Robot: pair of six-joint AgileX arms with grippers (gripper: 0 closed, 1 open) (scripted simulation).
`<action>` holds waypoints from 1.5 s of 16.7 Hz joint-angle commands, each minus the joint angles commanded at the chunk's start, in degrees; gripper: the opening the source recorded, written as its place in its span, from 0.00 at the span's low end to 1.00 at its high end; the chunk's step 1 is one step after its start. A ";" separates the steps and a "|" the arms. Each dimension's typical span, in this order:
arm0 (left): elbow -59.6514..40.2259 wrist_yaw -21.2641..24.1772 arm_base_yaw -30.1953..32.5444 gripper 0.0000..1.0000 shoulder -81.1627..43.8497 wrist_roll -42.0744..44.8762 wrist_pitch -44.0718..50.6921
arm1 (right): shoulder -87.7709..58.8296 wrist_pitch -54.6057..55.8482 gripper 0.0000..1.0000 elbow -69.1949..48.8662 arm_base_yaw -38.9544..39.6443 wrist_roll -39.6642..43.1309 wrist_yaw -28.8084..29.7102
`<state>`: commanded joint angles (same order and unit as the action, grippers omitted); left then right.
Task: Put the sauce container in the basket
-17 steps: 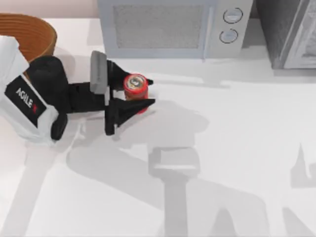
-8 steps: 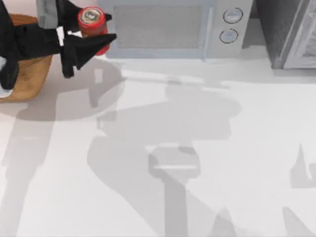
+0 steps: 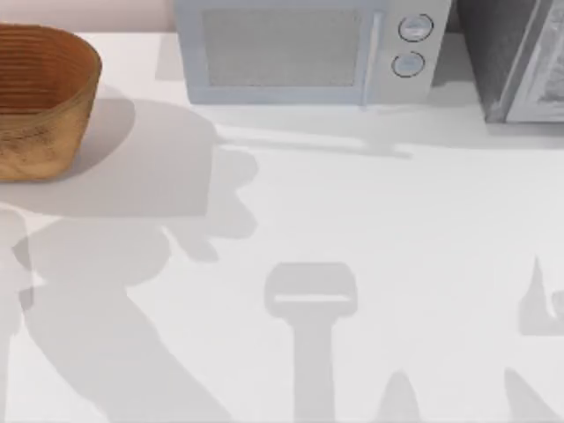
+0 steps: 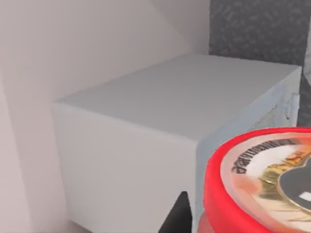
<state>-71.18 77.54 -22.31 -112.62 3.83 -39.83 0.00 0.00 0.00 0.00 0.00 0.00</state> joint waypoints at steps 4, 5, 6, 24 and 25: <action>-1.53 0.40 -7.27 0.00 1.04 -0.04 4.54 | 0.00 0.00 1.00 0.00 0.00 0.00 0.00; -1.63 0.43 -7.78 0.00 1.10 -0.04 4.84 | 0.00 0.00 1.00 0.00 0.00 0.00 0.00; -1.63 0.43 -7.78 0.00 1.10 -0.04 4.84 | 0.00 0.00 1.00 0.00 0.00 0.00 0.00; -3.86 -7.25 -0.01 0.00 -4.79 -1.54 -0.37 | 0.00 0.00 1.00 0.00 0.00 0.00 0.00; -3.86 -7.25 -0.01 0.08 -4.79 -1.54 -0.37 | 0.00 0.00 1.00 0.00 0.00 0.00 0.00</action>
<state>-75.04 70.29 -22.32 -117.41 2.28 -40.21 0.00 0.00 0.00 0.00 0.00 0.00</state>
